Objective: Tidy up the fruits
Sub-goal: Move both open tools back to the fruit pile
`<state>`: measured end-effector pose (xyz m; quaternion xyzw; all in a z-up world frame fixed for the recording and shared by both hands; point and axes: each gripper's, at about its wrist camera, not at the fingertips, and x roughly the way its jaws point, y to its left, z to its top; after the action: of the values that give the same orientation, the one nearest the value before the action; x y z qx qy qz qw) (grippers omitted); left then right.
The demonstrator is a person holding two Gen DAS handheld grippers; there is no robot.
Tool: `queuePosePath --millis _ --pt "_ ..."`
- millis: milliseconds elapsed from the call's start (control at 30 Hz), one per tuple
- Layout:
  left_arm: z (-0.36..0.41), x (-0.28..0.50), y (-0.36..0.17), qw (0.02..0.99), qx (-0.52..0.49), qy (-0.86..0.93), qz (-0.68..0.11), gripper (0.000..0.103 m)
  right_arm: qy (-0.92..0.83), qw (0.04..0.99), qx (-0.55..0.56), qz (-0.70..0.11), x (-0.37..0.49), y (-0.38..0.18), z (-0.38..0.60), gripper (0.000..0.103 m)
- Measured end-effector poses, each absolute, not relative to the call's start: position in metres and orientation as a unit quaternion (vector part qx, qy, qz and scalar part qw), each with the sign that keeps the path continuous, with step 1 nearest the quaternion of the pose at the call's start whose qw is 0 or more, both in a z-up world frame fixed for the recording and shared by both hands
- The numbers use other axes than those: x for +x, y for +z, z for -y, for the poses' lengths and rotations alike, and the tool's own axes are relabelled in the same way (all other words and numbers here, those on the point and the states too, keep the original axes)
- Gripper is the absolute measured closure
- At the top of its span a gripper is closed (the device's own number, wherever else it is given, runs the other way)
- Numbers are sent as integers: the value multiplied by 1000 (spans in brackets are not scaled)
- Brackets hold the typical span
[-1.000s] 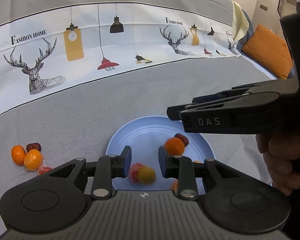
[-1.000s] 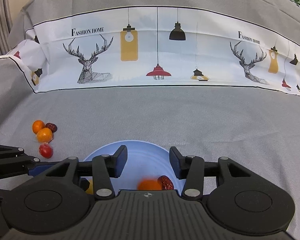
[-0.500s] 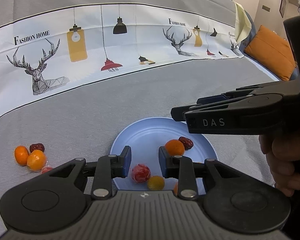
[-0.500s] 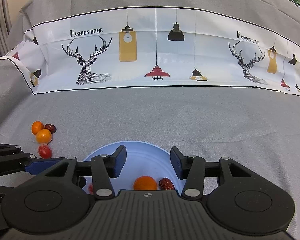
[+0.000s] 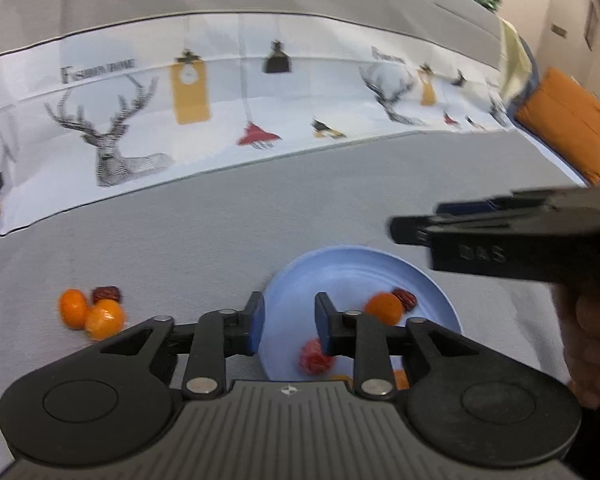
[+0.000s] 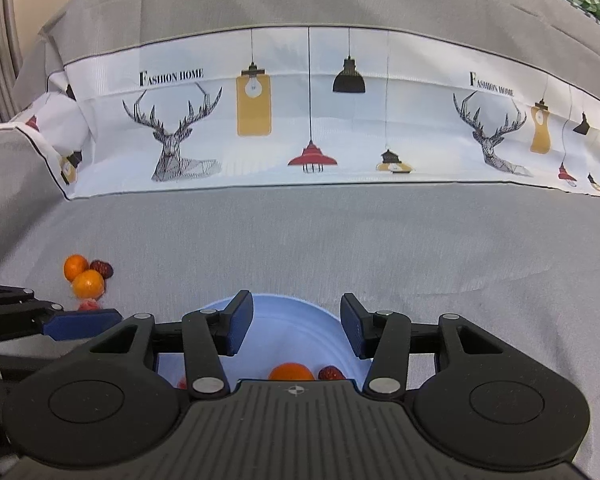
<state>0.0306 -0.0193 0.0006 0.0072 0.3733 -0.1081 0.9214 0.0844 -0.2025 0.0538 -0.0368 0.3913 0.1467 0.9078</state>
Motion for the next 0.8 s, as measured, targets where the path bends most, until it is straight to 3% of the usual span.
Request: queuePosePath --millis 33,100,167,400,800 --pt "14 32 4 924 2 -98 -370 79 147 910 -36 -386 84 55 202 56" --pt "-1 35 11 928 -15 -74 -364 87 151 914 -34 -375 82 58 202 74" --pt "-19 39 18 933 -30 -42 -357 87 160 917 -30 -364 81 61 200 81" --pt "-89 54 37 938 -67 39 -338 87 197 917 -19 -345 79 65 182 82" --pt "-155 79 12 905 -160 82 -385 87 300 883 -43 -359 69 55 106 81"
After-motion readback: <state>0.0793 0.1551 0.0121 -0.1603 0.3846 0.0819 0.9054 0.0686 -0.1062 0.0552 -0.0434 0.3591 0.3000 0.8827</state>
